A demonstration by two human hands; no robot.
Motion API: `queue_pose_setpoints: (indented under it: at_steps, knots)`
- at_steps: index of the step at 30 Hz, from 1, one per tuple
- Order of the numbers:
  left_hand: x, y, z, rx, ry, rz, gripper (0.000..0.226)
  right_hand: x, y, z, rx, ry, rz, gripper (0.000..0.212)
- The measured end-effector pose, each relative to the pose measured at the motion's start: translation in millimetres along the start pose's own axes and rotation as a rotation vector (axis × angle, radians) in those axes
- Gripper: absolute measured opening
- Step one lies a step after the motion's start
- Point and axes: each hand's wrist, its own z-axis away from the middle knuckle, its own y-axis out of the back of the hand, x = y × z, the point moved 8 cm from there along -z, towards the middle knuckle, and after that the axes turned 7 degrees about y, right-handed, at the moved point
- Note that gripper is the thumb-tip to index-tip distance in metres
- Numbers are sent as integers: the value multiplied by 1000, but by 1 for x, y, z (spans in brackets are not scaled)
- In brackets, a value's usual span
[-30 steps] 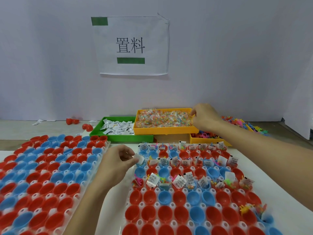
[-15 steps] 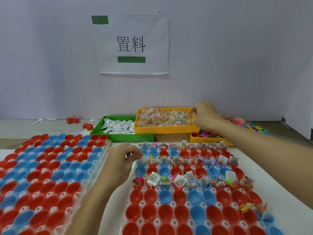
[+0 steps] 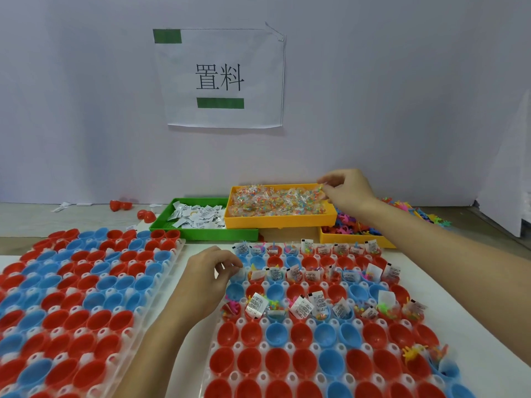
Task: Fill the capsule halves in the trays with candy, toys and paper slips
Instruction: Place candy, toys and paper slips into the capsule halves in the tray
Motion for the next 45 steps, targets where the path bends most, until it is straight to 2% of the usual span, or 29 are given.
queue_pose_setpoints:
  at_steps: [5, 11, 15, 18, 24, 27, 31, 34, 38, 45]
  knots:
    - [3, 6, 5, 21, 14, 75, 25, 5, 18, 28, -21, -38, -237, 20]
    - [39, 22, 14, 166, -35, 310, 21, -15, 42, 81, -106, 42, -364, 23]
    - [60, 12, 22, 53, -34, 553, 11, -38, 41, 112, -141, 109, -402, 19]
    - [70, -3, 28, -75, 8, 687, 24, -51, 35, 127, -182, 125, -397, 20]
    - [96, -26, 42, -275, -41, 748, 31, -68, 17, 150, -303, 156, -380, 26]
    - [100, -23, 44, -235, -60, 777, 24, -72, 10, 155, -338, 162, -376, 29]
    - [97, -17, 42, -185, -77, 725, 11, -73, 4, 159, -373, 150, -411, 23]
    - [98, -13, 42, -132, -113, 644, 22, -71, 0, 161, -379, 98, -474, 14]
    - [98, -10, 43, -97, -133, 610, 30, -67, -6, 163, -403, 40, -487, 16]
    - [100, -15, 45, -140, -93, 674, 13, -64, -3, 162, -398, 12, -543, 9]
